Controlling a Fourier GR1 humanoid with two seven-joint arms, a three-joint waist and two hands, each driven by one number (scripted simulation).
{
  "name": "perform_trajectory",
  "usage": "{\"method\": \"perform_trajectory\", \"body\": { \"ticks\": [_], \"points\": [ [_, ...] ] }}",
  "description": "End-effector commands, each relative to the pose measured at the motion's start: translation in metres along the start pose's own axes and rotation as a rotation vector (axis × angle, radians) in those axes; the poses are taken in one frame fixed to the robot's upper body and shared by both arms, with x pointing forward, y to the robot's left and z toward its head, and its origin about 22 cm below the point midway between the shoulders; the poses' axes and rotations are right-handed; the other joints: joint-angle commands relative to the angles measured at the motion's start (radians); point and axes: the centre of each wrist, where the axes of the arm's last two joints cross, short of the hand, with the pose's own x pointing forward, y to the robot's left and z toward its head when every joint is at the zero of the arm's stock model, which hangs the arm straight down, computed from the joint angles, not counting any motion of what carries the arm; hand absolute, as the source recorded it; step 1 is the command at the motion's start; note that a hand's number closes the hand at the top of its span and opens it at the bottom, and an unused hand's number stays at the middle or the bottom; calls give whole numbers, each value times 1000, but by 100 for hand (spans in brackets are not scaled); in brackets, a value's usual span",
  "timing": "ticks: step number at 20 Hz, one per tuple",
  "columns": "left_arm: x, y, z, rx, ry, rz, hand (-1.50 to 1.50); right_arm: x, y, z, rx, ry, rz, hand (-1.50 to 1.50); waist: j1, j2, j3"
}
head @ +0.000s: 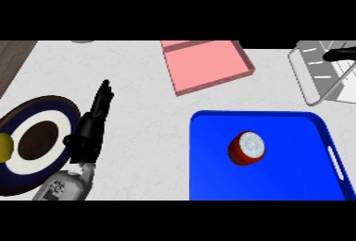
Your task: Pick the can from the tray and place it in the tiered basket
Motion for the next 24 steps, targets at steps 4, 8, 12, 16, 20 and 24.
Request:
{"method": "perform_trajectory", "body": {
  "ticks": [4,8,12,16,20,24],
  "points": [
    [4,-2,7,-15,0,0,0,9,23,-11,181,38,147,-150,9,1,-1],
    [12,-17,-11,2,2,2,0,20,38,-36,224,42,210,-150,-6,0,-3],
    [-4,-1,5,0,8,-19,0,21,54,-28,284,83,228,-150,-4,0,-2],
    [8,-1,-7,6,-10,-17,0,24,52,-35,326,169,273,-150,2,1,-3],
    [2,-9,5,-8,1,0,0,17,72,-31,347,214,268,-150,3,2,-1],
    [20,-2,-10,-10,-2,0,0,21,64,-28,322,243,328,-150,7,2,0]
  ]
}}
